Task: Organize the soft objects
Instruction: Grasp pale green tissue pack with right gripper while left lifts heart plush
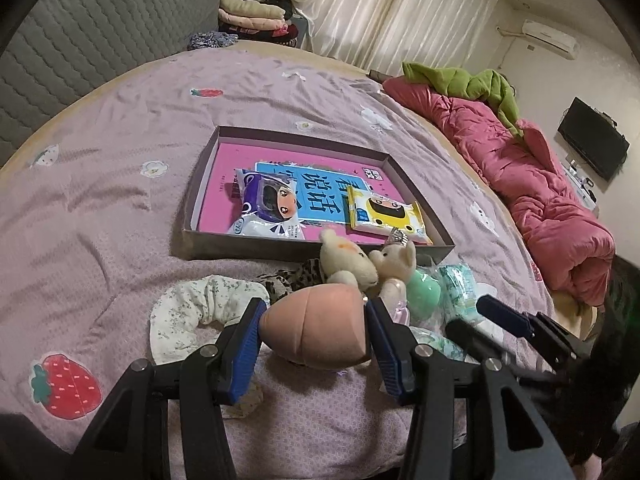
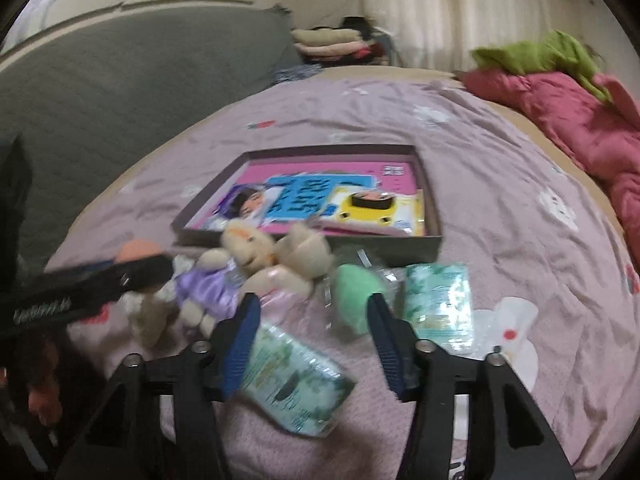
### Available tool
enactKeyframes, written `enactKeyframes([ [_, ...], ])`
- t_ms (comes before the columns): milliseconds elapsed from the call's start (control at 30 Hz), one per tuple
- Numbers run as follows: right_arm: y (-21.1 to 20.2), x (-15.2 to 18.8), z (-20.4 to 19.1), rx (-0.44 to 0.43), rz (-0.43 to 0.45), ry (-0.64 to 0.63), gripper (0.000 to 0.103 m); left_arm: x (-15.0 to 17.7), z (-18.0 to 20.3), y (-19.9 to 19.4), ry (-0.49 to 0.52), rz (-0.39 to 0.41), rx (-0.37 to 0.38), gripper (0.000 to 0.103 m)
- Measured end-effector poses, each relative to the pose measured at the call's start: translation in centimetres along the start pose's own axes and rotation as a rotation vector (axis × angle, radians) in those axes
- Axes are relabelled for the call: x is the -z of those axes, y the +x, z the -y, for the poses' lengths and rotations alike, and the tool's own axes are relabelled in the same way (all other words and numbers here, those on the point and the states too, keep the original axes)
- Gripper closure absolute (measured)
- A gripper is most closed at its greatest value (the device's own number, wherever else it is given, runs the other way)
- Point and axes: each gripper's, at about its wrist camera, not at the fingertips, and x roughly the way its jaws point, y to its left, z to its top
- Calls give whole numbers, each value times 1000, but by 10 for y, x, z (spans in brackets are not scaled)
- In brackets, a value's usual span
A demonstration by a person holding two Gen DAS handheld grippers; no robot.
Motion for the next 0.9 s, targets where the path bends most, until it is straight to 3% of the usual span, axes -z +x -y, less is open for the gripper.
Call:
enactKeyframes([
  [100,1,6,-10,-11,-23,-88,31,-1,-1,-2,1,6,2,51],
  [267,4,18,-28,4,-32,-260,29,-1,-2,-4,-2,13,11,51],
  [467,31,30,-41,52,-127,-388,29,0,0,-4,4,10,19,51],
  [600,42,37,-48,71,-142,-453,30,-1,1,-1,8,5,22,51],
  [667,45,37,-46,33,-154,-439,54,-2,1,1,8,2,24,51],
  [700,46,37,-45,24,-158,-429,59,-2,1,2,7,1,24,51],
  [767,46,36,-41,5,-169,-404,79,-3,0,3,6,2,25,51],
  [900,43,27,-26,-49,-173,-293,85,-5,-2,4,0,3,23,51],
])
